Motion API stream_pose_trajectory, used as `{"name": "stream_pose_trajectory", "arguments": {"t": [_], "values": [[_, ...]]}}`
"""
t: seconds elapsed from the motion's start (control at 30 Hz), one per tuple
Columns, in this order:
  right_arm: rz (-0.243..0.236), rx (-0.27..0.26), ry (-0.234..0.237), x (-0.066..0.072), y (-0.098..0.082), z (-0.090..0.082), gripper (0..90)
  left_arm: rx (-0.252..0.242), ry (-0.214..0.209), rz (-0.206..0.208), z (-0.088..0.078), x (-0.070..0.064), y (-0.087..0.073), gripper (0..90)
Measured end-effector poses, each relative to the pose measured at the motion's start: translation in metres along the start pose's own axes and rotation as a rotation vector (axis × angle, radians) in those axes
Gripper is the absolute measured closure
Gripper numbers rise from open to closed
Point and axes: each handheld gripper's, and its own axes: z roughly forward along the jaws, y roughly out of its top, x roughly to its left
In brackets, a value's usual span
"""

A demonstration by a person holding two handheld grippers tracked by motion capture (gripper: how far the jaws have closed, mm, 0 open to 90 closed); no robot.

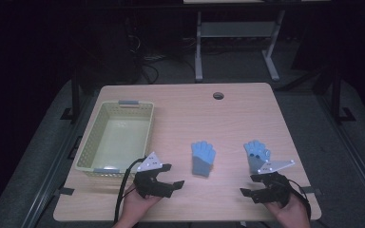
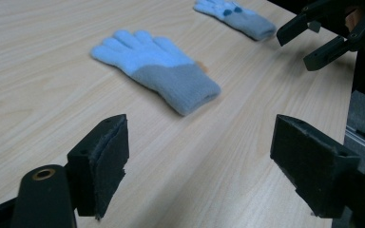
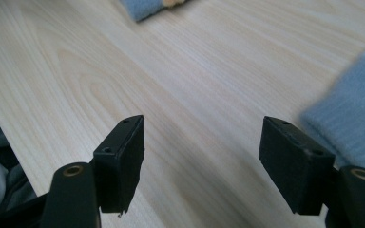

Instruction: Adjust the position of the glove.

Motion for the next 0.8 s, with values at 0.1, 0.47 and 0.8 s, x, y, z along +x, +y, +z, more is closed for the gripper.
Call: {"name": "stream_pose_trajectory", "arguments": {"t": [0.1,0.47,0.8], "values": [[-0.009,-0.008,-0.006,0.0,0.002,0.0,32.0,-0.021,0.008,0.006,-0.004,-0.003,0.0,21.1],[-0.025,-0.012,-0.003,-0.002,0.007,-0.008,32.6,-0.014,0.016,0.033,-0.003,-0.007,-0.002,21.0],[-0.027,-0.002,-0.008,-0.011,0.023,-0.02,32.9,-0.033,0.014,0.017,-0.006,-0.007,-0.001,20.9]]}}
